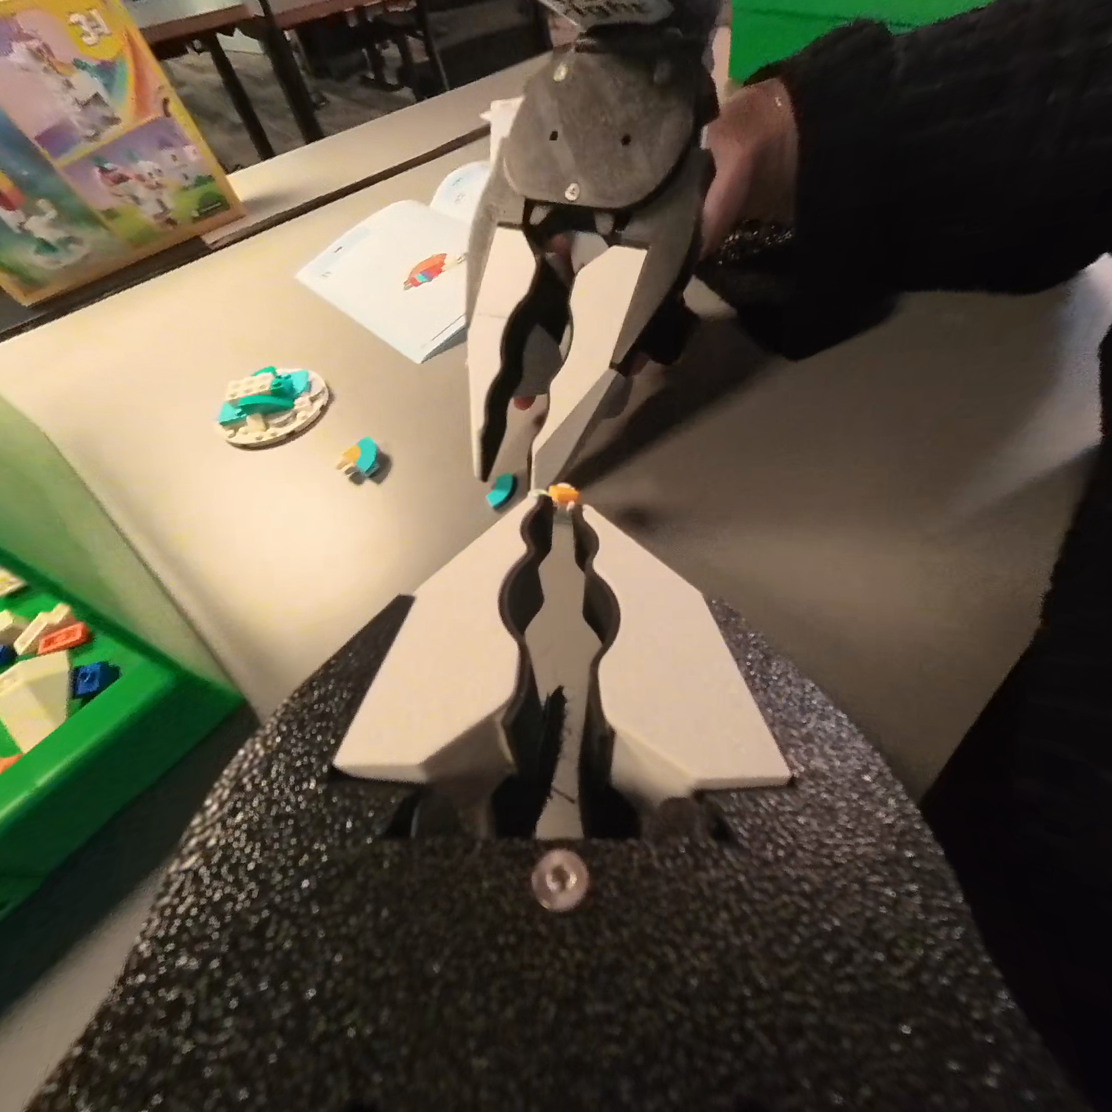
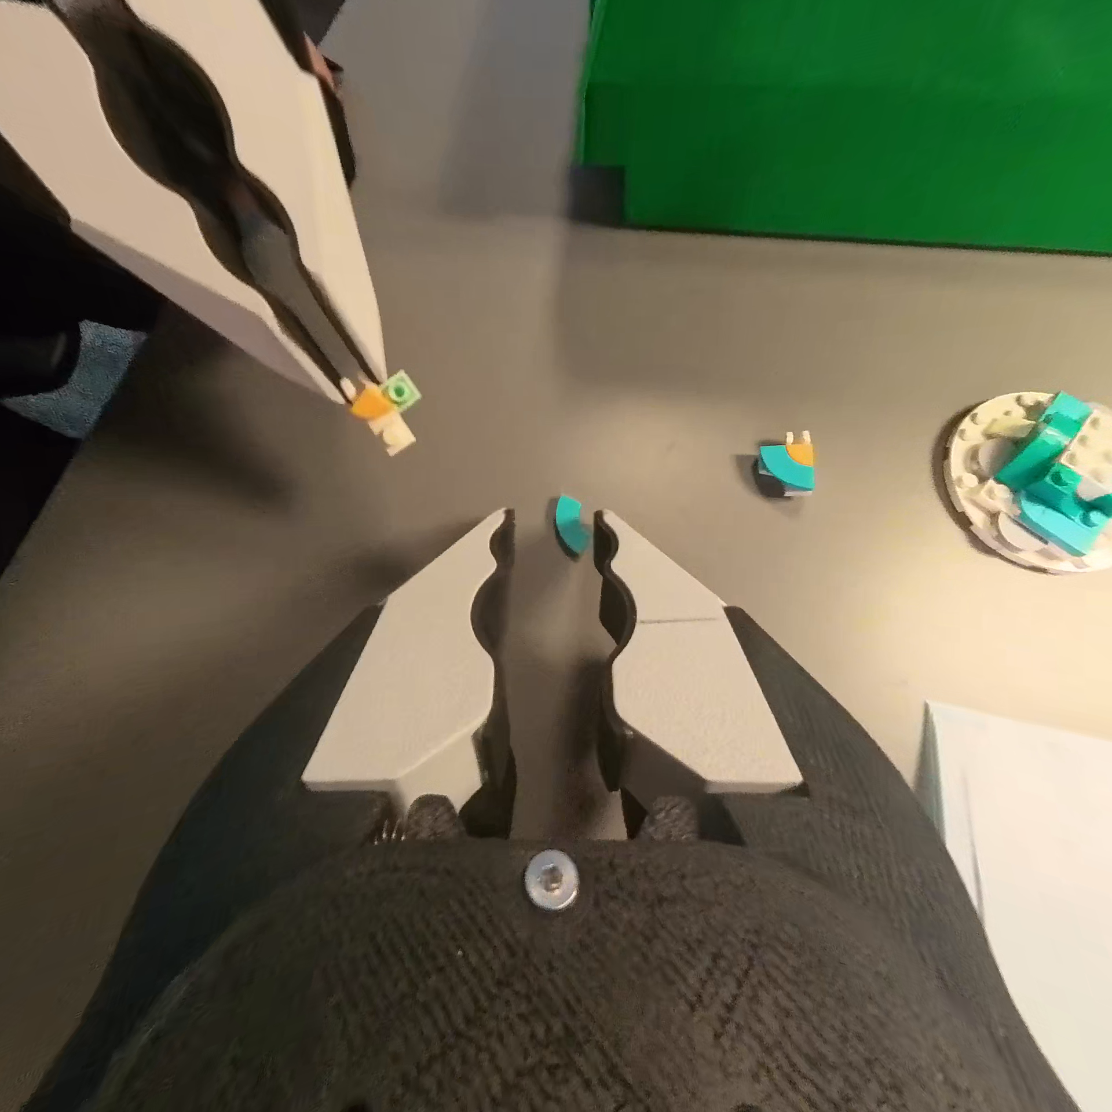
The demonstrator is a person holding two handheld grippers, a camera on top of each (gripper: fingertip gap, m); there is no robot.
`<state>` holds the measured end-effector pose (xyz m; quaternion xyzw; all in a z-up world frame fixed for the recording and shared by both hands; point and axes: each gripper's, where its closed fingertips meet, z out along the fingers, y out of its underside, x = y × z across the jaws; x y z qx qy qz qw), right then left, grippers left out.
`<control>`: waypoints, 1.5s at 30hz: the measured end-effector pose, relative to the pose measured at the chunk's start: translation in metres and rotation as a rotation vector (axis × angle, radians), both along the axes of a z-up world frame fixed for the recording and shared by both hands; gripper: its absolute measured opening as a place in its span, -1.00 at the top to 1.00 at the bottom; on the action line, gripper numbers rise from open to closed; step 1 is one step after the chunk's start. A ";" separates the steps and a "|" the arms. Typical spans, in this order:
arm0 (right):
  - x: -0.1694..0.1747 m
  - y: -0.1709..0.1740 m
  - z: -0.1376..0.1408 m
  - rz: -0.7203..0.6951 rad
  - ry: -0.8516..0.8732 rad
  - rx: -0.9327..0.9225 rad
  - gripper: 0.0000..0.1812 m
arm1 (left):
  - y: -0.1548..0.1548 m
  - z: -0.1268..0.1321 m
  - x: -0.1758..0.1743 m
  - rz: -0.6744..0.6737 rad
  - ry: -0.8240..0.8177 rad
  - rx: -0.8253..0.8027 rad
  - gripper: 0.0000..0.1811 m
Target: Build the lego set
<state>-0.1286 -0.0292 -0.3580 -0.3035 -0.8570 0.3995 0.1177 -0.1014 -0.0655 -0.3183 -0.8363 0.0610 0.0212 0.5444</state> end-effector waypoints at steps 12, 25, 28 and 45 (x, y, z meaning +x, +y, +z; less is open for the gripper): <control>0.046 0.059 0.001 -0.213 -0.001 0.116 0.93 | 0.018 0.017 0.007 -0.021 -0.015 0.098 0.94; 0.180 0.135 0.000 -0.663 -0.089 0.082 0.73 | 0.111 0.043 0.069 -0.263 -0.072 0.214 0.95; 0.186 0.136 0.002 -0.671 -0.058 0.031 0.72 | 0.119 0.042 0.078 -0.286 -0.079 0.206 0.95; 0.186 0.125 0.007 -0.521 -0.023 -0.055 0.73 | 0.117 0.024 0.101 -0.331 -0.098 0.122 0.95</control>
